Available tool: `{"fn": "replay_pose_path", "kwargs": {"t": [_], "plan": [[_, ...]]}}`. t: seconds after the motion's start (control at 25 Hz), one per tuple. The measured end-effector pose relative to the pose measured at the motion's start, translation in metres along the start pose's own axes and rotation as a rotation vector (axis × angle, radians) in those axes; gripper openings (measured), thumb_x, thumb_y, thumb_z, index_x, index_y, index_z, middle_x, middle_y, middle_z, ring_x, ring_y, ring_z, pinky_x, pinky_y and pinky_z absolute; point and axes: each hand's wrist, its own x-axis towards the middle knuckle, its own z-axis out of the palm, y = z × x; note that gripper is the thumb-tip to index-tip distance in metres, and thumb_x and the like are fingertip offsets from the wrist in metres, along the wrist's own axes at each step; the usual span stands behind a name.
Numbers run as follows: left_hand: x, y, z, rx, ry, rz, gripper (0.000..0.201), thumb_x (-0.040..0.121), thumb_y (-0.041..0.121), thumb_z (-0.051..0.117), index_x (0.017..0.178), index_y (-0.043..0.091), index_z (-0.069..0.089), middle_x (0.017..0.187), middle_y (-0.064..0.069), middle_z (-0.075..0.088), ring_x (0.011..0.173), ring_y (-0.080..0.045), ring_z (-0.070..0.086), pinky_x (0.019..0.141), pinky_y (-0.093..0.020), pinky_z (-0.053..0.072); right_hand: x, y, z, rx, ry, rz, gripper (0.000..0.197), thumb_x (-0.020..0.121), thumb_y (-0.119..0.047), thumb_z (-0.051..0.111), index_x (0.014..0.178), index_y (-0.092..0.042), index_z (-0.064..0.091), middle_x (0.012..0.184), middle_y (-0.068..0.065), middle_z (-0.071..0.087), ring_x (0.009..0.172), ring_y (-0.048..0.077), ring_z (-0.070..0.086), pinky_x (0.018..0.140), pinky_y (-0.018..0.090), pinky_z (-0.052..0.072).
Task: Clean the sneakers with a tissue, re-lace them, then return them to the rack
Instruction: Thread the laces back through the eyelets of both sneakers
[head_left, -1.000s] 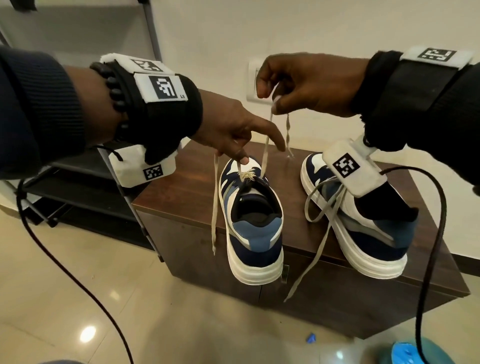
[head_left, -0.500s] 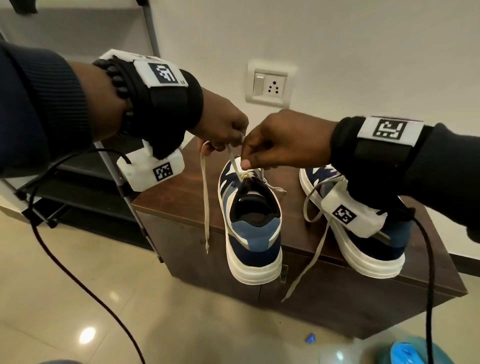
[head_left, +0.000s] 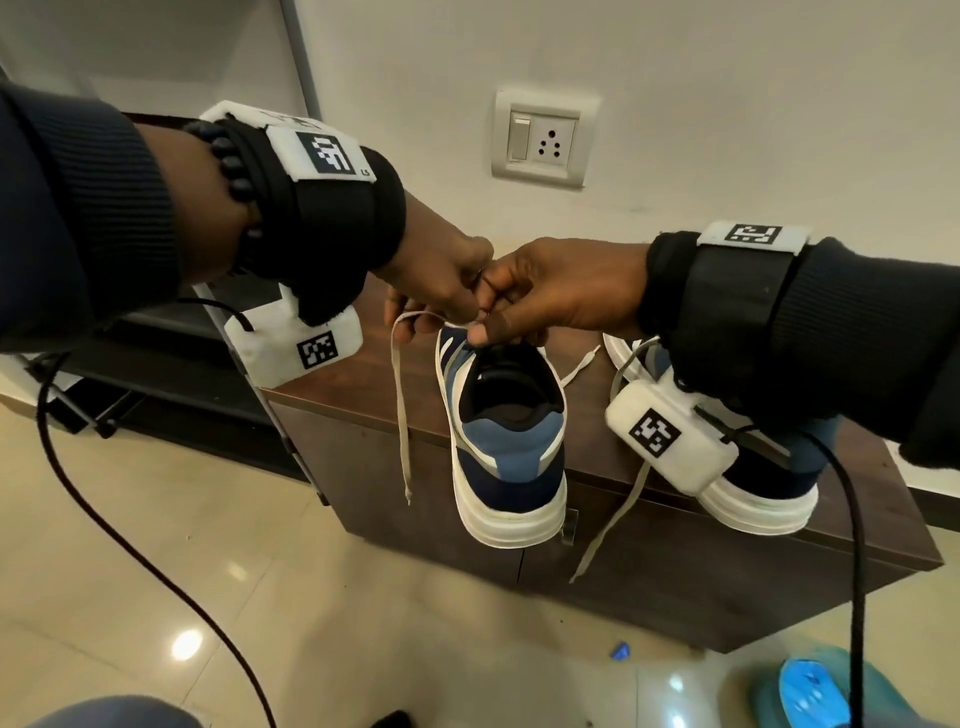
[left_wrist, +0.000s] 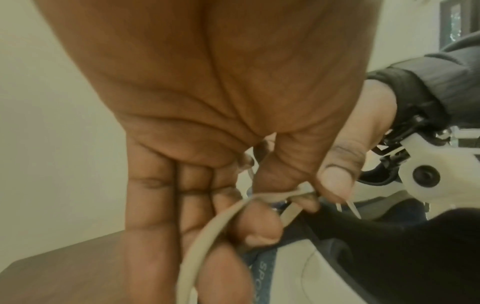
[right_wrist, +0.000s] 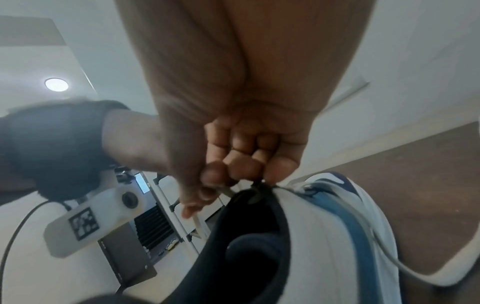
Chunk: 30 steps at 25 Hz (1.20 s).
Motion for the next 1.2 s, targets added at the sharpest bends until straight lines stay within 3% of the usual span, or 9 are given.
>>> {"fn": "replay_pose_path", "kwargs": {"t": [0.2, 0.32, 0.44, 0.52, 0.68, 0.76, 0.84, 1.04, 1.2], "plan": [[-0.001, -0.012, -0.001, 0.04, 0.023, 0.107, 0.048, 0.084, 0.019, 0.069, 0.123, 0.022, 0.04, 0.094, -0.003, 0.065, 0.09, -0.023, 0.065, 0.087, -0.042, 0.055, -0.009, -0.012, -0.027, -0.01, -0.057, -0.054, 0.008, 0.083, -0.016, 0.067, 0.081, -0.014, 0.059, 0.074, -0.003, 0.058, 0.071, 0.009, 0.053, 0.064, 0.02, 0.046], [-0.007, -0.005, 0.001, 0.027, 0.06, 0.214, 0.026, 0.079, 0.04, 0.068, 0.097, 0.03, 0.052, 0.095, -0.001, 0.064, 0.091, -0.02, 0.063, 0.087, -0.039, 0.054, -0.011, -0.022, -0.047, 0.064, 0.109, -0.109, 0.011, 0.085, -0.016, 0.064, 0.076, -0.018, 0.058, 0.076, -0.003, 0.057, 0.073, 0.012, 0.05, 0.067, 0.025, 0.046], [-0.006, 0.001, 0.001, -0.104, 0.094, 0.289, 0.022, 0.086, 0.044, 0.057, 0.095, 0.024, 0.059, 0.093, 0.0, 0.067, 0.082, -0.006, 0.064, 0.072, -0.019, 0.053, -0.008, -0.026, -0.055, 0.153, 0.352, -0.138, 0.009, 0.087, -0.022, 0.064, 0.08, -0.017, 0.061, 0.072, -0.004, 0.056, 0.064, 0.008, 0.052, 0.063, 0.023, 0.049], [-0.001, 0.001, 0.0, -0.165, 0.129, 0.281, 0.026, 0.092, 0.038, 0.052, 0.099, 0.015, 0.063, 0.091, -0.002, 0.07, 0.082, -0.01, 0.067, 0.068, -0.018, 0.053, 0.0, -0.022, -0.055, 0.115, 0.509, -0.03, 0.016, 0.087, -0.029, 0.065, 0.079, -0.015, 0.06, 0.073, -0.001, 0.056, 0.063, 0.011, 0.054, 0.061, 0.026, 0.051], [0.004, 0.0, 0.005, -0.151, 0.076, 0.153, 0.026, 0.098, 0.03, 0.046, 0.087, 0.012, 0.062, 0.073, -0.001, 0.064, 0.071, -0.016, 0.064, 0.065, -0.025, 0.053, 0.017, 0.007, -0.035, -0.687, 0.544, 0.441, 0.037, 0.087, -0.042, 0.062, 0.095, -0.006, 0.052, 0.089, 0.009, 0.053, 0.079, 0.025, 0.053, 0.07, 0.035, 0.045], [0.003, 0.0, 0.008, -0.212, 0.043, 0.114, 0.036, 0.101, 0.031, 0.039, 0.076, 0.012, 0.058, 0.064, -0.002, 0.056, 0.062, -0.015, 0.059, 0.067, -0.03, 0.053, 0.021, 0.016, -0.019, -0.728, 0.621, 0.229, 0.03, 0.09, -0.039, 0.056, 0.102, -0.012, 0.052, 0.093, 0.007, 0.055, 0.087, 0.027, 0.054, 0.069, 0.031, 0.038], [0.005, -0.003, 0.009, -0.303, 0.06, 0.099, 0.04, 0.102, 0.029, 0.037, 0.072, 0.01, 0.055, 0.061, -0.003, 0.051, 0.057, -0.016, 0.054, 0.068, -0.034, 0.052, 0.02, 0.015, -0.012, -0.579, 0.6, -0.018, 0.024, 0.093, -0.038, 0.05, 0.086, -0.016, 0.058, 0.08, 0.002, 0.058, 0.078, 0.021, 0.054, 0.066, 0.028, 0.035], [0.008, -0.006, 0.009, -0.365, 0.065, 0.046, 0.041, 0.101, 0.031, 0.038, 0.068, 0.009, 0.05, 0.06, -0.004, 0.045, 0.054, -0.018, 0.049, 0.063, -0.032, 0.049, 0.005, 0.005, -0.008, -0.215, 0.561, -0.07, 0.057, 0.095, -0.049, 0.043, 0.051, -0.014, 0.056, 0.057, 0.007, 0.054, 0.053, 0.012, 0.044, 0.065, 0.027, 0.04], [0.015, -0.009, 0.011, -0.341, 0.109, 0.056, 0.032, 0.101, 0.03, 0.039, 0.084, 0.008, 0.055, 0.073, -0.006, 0.053, 0.064, -0.017, 0.054, 0.065, -0.029, 0.051, -0.001, 0.014, -0.008, -0.148, 0.375, -0.053, 0.046, 0.082, -0.055, 0.058, 0.091, -0.01, 0.062, 0.077, 0.005, 0.061, 0.06, 0.009, 0.054, 0.061, 0.024, 0.049]]}}
